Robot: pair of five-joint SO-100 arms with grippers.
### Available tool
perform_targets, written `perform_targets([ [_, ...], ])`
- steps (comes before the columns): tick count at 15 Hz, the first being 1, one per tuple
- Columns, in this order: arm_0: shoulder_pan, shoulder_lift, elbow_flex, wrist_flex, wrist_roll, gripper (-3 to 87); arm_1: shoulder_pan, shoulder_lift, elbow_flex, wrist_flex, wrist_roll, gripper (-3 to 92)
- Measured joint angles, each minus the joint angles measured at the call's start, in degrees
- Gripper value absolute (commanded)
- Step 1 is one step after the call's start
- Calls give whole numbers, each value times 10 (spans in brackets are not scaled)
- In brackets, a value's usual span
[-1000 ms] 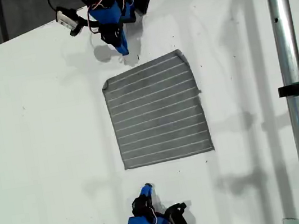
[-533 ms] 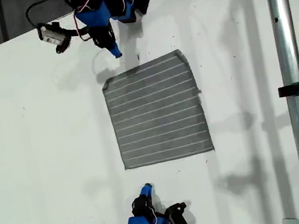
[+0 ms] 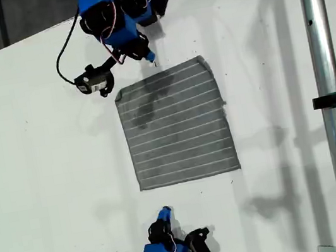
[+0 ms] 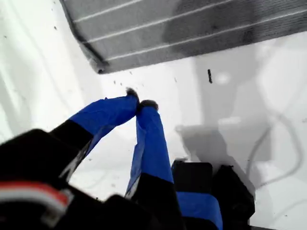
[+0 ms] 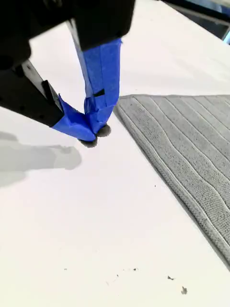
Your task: Grasp corners of a towel and fold twice.
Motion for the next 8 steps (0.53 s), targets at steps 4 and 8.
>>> perform_targets([
  [4,0,0,0,0,-1,-29,-98,-93,-90,13,67,330],
  [8,0,0,0,0,-1,-29,-99,-156,-123,33,85,388],
])
